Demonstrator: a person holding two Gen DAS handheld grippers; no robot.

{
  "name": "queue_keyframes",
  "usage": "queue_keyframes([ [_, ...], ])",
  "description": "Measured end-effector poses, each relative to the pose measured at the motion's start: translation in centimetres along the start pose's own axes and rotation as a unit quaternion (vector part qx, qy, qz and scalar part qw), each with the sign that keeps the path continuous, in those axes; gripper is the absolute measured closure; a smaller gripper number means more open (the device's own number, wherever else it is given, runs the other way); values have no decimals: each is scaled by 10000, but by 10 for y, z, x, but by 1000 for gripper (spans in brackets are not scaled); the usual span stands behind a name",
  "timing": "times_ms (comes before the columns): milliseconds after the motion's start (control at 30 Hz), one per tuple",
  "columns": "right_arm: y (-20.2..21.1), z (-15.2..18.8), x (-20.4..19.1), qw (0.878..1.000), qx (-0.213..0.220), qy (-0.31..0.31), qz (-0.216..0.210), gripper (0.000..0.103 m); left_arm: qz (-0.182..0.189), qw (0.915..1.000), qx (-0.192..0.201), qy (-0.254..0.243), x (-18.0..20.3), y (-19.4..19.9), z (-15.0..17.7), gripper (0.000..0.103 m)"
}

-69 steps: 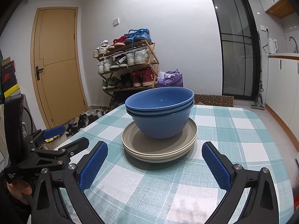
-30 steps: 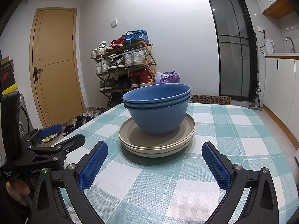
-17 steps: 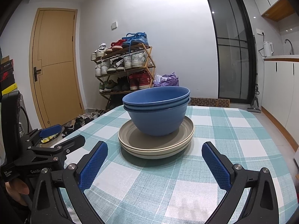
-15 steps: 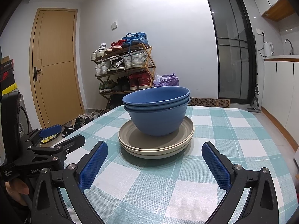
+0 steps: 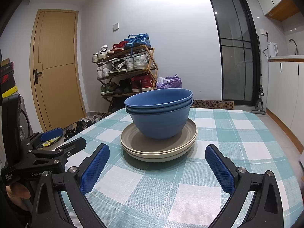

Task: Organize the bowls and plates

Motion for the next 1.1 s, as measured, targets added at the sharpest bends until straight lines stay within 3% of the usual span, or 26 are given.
queue_keyframes([
  [1100,1,1,0,10000,24,-42,-21,1,13,10000,4,8,-1,1,-2,0],
])
Point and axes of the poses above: each gripper's, at about its wrist camera, not at the fingertips, and y roughly against the way its jaws point, x to its right, z to its underside, the point moved 10 cm from there along -y, roughly the way its jaws point, and after that the axes turned 5 degrees about y, right-handed, at the moved point
